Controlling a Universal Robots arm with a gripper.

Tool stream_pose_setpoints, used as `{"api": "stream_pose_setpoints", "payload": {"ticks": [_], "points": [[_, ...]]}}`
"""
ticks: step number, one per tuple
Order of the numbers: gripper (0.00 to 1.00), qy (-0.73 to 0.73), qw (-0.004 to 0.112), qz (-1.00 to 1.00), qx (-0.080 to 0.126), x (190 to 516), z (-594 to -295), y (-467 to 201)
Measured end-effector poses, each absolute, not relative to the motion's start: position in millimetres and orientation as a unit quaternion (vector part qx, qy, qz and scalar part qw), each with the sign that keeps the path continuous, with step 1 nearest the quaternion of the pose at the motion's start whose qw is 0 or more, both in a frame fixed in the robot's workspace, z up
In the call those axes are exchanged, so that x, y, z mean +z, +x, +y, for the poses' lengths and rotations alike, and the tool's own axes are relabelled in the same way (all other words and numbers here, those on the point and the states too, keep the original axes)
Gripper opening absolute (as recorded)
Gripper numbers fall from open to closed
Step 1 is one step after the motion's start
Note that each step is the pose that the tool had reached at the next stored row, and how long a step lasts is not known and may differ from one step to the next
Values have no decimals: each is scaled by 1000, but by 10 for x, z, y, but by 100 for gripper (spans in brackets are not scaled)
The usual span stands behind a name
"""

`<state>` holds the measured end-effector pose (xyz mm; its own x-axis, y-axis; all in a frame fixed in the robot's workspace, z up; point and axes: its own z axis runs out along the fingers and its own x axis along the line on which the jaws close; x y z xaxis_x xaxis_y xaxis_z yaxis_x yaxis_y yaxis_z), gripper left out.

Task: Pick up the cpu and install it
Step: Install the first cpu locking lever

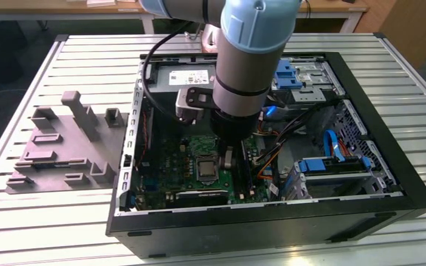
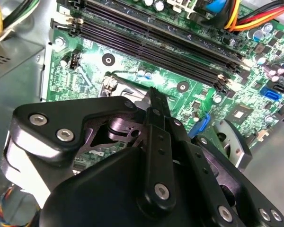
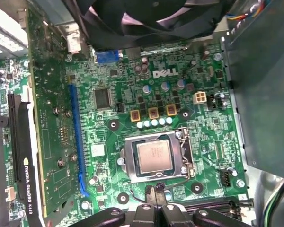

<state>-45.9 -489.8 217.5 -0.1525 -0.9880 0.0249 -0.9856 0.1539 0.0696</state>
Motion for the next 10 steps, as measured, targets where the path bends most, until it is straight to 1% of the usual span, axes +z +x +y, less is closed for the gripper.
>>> {"api": "stream_pose_setpoints", "payload": {"ticks": [10], "points": [[11, 675, 33, -737, -17, 2115, -4951, -467]]}}
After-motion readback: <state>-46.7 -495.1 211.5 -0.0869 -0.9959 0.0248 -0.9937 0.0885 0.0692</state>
